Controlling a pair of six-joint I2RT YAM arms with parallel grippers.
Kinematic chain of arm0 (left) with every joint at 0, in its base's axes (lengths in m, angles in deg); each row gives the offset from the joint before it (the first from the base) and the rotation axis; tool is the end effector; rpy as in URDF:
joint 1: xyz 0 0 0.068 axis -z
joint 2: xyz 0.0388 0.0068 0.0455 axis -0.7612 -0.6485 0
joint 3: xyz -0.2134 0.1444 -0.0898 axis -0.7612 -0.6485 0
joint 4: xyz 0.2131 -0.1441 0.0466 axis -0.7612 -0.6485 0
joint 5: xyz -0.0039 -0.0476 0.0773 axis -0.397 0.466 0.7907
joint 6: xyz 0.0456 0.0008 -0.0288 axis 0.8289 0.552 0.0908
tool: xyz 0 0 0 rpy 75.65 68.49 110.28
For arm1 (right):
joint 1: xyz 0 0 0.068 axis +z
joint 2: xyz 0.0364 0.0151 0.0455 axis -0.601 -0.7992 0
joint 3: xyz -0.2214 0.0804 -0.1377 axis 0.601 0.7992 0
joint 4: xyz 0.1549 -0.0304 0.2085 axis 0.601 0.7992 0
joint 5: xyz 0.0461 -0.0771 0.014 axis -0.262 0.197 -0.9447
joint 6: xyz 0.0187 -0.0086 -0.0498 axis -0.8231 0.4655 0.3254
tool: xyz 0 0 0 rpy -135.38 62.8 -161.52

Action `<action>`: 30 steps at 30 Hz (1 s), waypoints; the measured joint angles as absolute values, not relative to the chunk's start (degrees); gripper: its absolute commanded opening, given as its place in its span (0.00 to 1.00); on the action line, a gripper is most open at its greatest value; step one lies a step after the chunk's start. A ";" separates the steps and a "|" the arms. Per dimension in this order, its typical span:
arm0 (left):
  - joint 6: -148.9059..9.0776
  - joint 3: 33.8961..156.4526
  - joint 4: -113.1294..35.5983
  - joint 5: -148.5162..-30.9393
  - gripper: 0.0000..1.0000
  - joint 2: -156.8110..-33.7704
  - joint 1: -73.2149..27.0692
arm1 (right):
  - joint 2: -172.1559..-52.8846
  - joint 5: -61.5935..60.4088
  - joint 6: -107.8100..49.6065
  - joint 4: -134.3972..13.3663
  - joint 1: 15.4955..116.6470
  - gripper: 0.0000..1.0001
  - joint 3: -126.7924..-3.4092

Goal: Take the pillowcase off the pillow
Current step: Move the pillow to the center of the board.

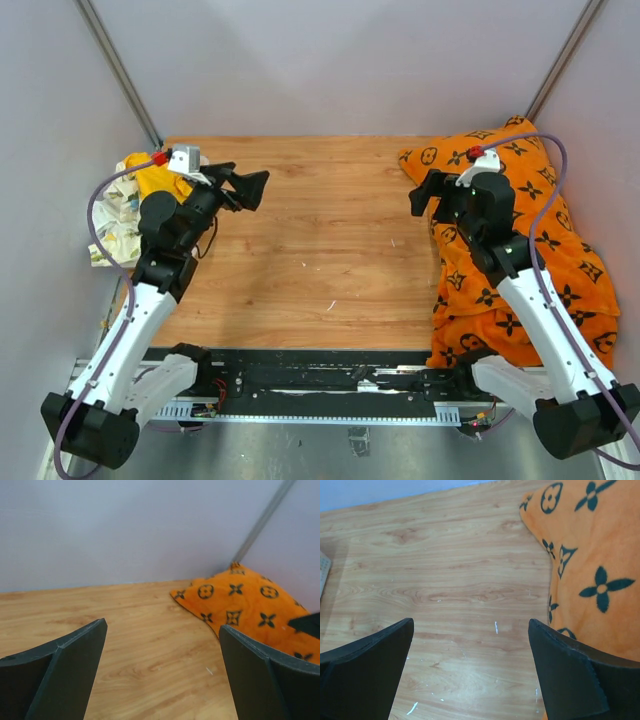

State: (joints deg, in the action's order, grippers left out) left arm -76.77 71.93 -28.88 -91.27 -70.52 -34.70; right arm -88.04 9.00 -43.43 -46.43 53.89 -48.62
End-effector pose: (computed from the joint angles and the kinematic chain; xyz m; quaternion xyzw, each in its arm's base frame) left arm 0.1981 -0.0588 0.3898 0.0457 0.6403 -0.2716 0.7170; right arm 0.2146 0.0641 0.3818 0.0392 0.7768 0.1925 0.5983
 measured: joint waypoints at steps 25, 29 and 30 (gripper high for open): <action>-75.11 101.44 -51.50 -93.04 0.75 -99.39 -31.64 | -123.93 43.50 -46.52 -28.55 40.41 0.86 -69.82; -76.88 104.89 -61.10 -83.38 0.99 -111.87 -31.70 | -127.88 43.06 -45.86 -26.24 40.56 0.20 -71.40; -77.10 104.48 -62.74 -82.33 0.99 -113.07 -31.62 | -127.77 42.18 -45.23 -26.19 40.85 0.12 -71.44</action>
State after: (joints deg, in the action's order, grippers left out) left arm -77.10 104.48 -62.74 -82.33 -113.07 -31.62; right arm -127.77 42.18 -45.23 -26.19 40.85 -71.44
